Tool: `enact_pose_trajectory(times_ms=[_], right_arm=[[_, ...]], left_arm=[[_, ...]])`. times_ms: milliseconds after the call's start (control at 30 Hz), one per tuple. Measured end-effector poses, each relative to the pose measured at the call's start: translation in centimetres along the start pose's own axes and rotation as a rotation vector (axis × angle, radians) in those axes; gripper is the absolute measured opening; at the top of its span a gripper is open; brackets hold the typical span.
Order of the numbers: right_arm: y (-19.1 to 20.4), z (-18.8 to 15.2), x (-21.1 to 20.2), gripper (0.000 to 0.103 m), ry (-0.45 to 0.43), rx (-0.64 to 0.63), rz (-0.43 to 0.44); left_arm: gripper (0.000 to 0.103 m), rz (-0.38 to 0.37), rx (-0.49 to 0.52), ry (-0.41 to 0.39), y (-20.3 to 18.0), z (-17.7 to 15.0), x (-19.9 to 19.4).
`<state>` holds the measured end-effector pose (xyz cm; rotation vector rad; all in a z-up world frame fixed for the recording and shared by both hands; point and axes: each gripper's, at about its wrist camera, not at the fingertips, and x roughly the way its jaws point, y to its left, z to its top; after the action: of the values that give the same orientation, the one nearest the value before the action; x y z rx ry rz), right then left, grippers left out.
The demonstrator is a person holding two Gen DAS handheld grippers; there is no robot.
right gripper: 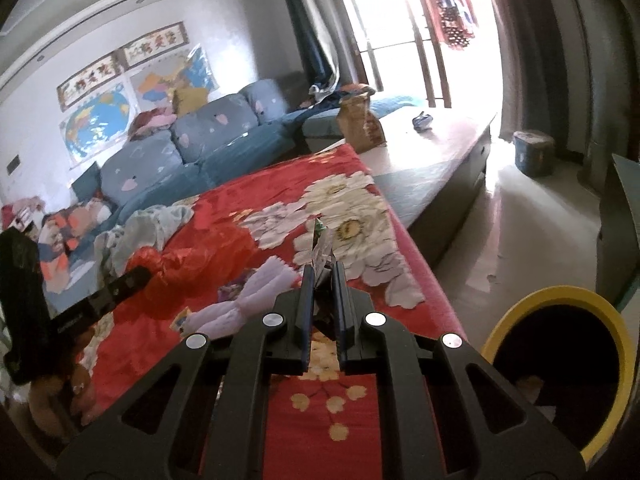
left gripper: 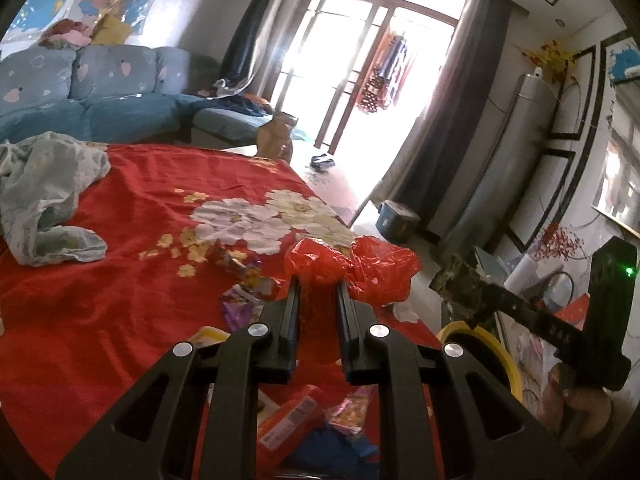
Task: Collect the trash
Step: 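Carry the red bag with the left gripper and the wrapper with the right gripper to the bin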
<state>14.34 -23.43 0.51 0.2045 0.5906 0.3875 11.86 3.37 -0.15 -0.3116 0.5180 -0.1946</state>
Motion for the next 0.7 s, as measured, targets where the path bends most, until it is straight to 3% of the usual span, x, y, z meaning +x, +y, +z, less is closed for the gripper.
enact_pose_trajectory(times_ms=[700], right_arm=[[-5.6, -0.2, -2.8, 0.005, -0.051, 0.109, -0.096]], left_arm=[[0.016, -0.091, 0.133, 0.071, -6.3, -1.7, 2.6]])
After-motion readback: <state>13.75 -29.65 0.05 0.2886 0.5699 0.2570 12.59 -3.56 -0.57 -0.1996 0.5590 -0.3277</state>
